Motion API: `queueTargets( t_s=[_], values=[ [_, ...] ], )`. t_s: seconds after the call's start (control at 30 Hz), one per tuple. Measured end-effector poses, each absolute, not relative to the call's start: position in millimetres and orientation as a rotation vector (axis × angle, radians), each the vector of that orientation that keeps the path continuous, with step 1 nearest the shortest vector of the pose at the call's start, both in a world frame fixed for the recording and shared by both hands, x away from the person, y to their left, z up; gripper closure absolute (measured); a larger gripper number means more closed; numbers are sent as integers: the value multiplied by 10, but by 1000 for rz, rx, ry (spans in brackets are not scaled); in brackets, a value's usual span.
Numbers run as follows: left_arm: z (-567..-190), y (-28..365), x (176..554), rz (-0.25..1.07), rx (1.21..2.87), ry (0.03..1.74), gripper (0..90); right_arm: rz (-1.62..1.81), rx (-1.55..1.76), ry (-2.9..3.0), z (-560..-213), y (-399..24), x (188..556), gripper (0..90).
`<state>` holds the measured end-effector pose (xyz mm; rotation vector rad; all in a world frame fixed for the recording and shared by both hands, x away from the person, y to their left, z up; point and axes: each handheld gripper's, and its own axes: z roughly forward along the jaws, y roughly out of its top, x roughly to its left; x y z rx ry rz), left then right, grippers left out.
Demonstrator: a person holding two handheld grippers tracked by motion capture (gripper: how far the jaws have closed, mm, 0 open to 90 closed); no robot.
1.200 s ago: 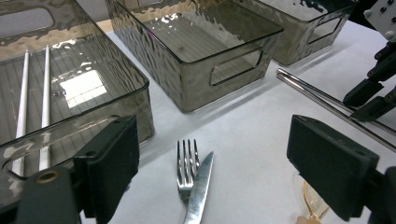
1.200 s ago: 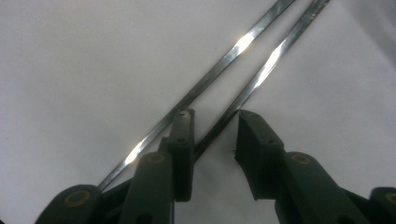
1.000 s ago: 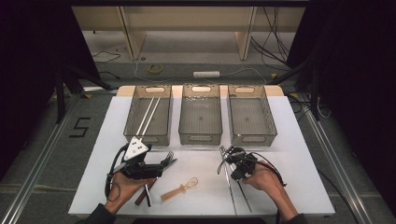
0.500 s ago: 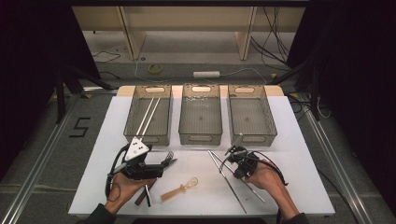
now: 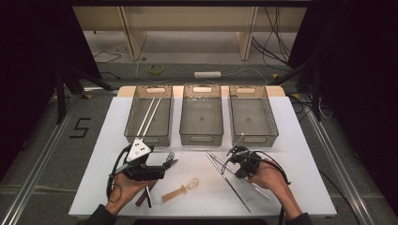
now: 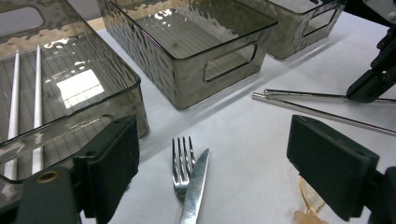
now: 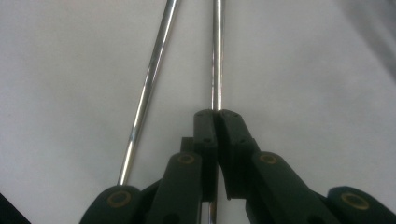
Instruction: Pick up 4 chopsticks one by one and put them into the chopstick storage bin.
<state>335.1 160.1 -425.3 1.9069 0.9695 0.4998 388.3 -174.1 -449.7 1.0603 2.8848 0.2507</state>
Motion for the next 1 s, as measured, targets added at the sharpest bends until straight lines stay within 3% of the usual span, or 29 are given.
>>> queueTargets(
  t_s=[0.4, 1.0],
  values=[
    [-4269, 1470, 3368, 455, 1958, 906, 166, 321, 966, 2877, -4263, -1754, 3822, 866],
    [-4294, 1159, 3393, 362, 2088, 721, 167, 367, 608, 2959, -4069, -1366, 3544, 865]
  ],
)
